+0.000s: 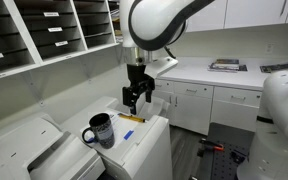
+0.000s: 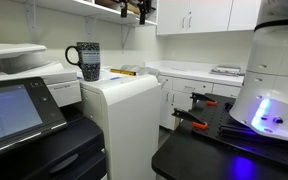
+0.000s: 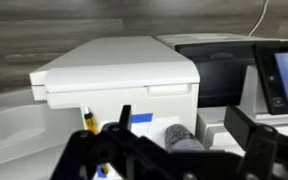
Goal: Place the pen in the mug
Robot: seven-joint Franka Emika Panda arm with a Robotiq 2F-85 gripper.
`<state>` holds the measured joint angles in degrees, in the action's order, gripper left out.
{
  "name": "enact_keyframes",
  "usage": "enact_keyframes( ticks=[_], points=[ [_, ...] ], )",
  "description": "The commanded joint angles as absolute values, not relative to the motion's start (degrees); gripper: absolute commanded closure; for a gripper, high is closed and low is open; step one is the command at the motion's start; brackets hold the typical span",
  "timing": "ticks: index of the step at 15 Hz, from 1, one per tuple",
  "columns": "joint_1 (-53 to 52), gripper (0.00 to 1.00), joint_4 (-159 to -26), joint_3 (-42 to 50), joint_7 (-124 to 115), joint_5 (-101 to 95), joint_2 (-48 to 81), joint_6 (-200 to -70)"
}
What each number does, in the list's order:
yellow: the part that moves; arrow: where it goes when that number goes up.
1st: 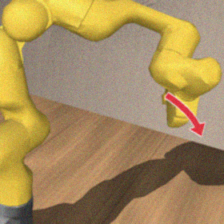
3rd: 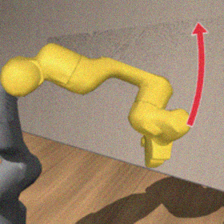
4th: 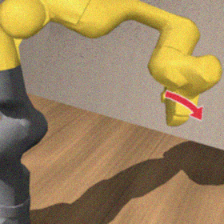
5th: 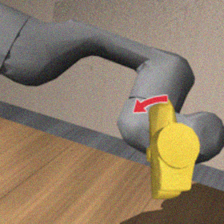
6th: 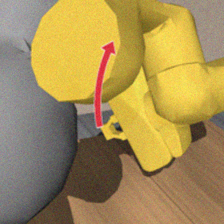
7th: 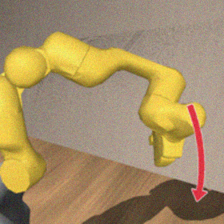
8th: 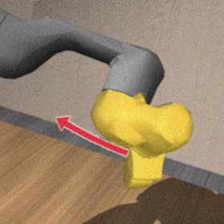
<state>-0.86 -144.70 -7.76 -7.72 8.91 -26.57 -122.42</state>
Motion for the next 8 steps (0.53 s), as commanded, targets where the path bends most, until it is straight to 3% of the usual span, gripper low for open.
enact_keyframes(
  ticks=[1,8],
  points=[
    [-0.17,0.00,-140.92,-5.04,-5.94,6.39,-17.29,-127.87],
    [1.64,0.00,-132.54,0.18,-1.12,1.52,-3.22,-128.38]
  ],
)
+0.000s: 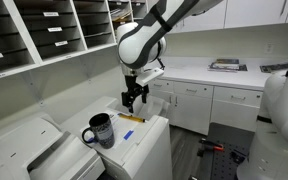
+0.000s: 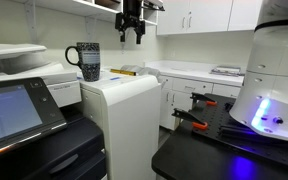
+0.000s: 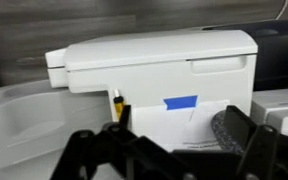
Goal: Place the pen in the mug
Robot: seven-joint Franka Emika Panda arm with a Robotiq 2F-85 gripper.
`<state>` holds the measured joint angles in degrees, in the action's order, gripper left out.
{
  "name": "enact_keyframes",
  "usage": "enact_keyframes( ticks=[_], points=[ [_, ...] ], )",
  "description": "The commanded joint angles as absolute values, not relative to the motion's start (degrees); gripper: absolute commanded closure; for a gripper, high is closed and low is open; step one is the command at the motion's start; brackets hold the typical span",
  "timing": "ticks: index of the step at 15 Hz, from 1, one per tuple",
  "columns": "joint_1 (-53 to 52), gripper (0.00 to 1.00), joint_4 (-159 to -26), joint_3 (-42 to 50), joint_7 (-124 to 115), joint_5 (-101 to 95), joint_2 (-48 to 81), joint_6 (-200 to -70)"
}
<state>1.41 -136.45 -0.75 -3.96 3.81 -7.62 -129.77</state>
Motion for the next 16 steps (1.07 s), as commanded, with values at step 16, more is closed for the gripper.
enact_keyframes(
  ticks=[16],
  points=[
    [1.90,0.00,-127.23,1.24,0.74,1.37,5.63,-129.55]
  ],
)
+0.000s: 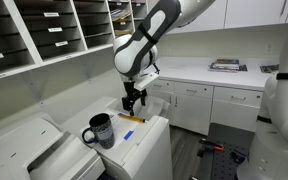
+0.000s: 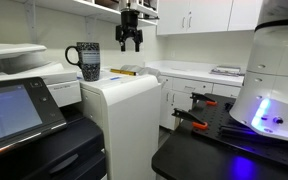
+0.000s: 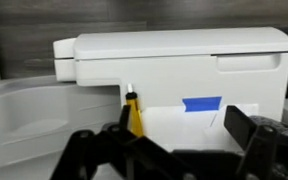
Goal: Place the pen in the mug
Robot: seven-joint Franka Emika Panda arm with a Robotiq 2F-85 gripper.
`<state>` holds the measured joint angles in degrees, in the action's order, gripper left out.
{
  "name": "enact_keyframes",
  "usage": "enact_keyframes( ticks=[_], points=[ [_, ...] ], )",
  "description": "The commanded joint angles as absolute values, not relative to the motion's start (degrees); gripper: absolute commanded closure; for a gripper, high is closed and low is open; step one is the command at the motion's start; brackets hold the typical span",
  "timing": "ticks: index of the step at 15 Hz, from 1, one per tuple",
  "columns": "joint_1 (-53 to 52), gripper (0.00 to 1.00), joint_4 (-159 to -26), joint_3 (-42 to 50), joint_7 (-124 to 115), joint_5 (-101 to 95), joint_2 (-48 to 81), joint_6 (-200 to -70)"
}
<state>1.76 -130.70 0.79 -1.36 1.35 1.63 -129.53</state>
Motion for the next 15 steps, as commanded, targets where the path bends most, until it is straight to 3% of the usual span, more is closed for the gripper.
enact_keyframes(
  ticks=[1,12,13,15],
  points=[
    [2.04,0.00,-125.93,1.40,1.15,1.57,7.29,-129.62],
    [4.59,0.00,-114.66,1.98,8.00,0.79,23.29,-139.89],
    [4.54,0.03,-113.74,2.06,7.86,0.52,24.22,-139.75],
    [4.17,0.19,-112.24,2.35,7.18,-0.30,25.88,-139.80]
  ],
)
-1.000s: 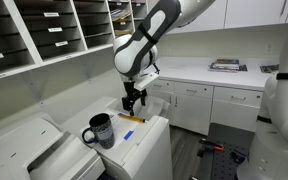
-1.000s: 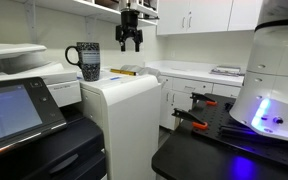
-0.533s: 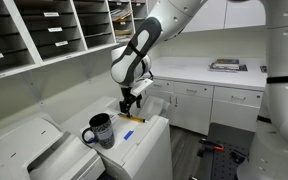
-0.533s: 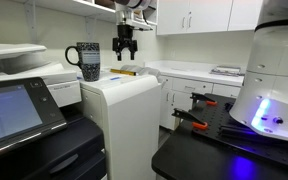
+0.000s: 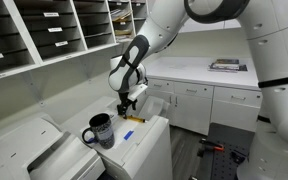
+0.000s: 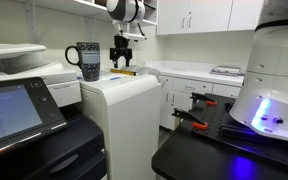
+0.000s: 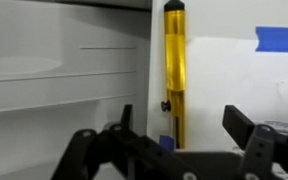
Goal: Place the pen in the mug
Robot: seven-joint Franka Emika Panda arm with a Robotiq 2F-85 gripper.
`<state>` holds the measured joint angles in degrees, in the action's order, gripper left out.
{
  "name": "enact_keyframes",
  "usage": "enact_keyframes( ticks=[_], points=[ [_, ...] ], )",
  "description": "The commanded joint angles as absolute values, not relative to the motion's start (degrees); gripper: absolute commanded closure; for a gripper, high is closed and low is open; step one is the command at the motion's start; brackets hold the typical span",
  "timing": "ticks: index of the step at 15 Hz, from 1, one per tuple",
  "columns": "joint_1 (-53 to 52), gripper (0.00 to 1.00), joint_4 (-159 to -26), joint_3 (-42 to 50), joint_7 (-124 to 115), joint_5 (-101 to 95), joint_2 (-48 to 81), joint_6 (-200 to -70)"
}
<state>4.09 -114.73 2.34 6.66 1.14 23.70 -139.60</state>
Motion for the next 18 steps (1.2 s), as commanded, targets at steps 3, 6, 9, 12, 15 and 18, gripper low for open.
enact_keyframes(
  ticks=[3,6,9,12,15,18],
  points=[
    [3.93,0.44,-110.40,2.60,6.55,-1.11,27.84,-139.53],
    [3.81,0.69,-109.23,2.64,6.42,-1.81,29.12,-139.45],
    [3.75,0.91,-108.79,2.37,6.54,-1.96,29.37,-139.18],
    [3.96,1.00,-108.90,2.13,6.66,-1.60,28.97,-138.53],
    [6.05,0.97,-110.07,0.16,11.23,0.69,27.20,-139.90],
    [10.92,0.97,-111.24,-4.63,23.61,7.69,23.43,-140.45]
  ],
)
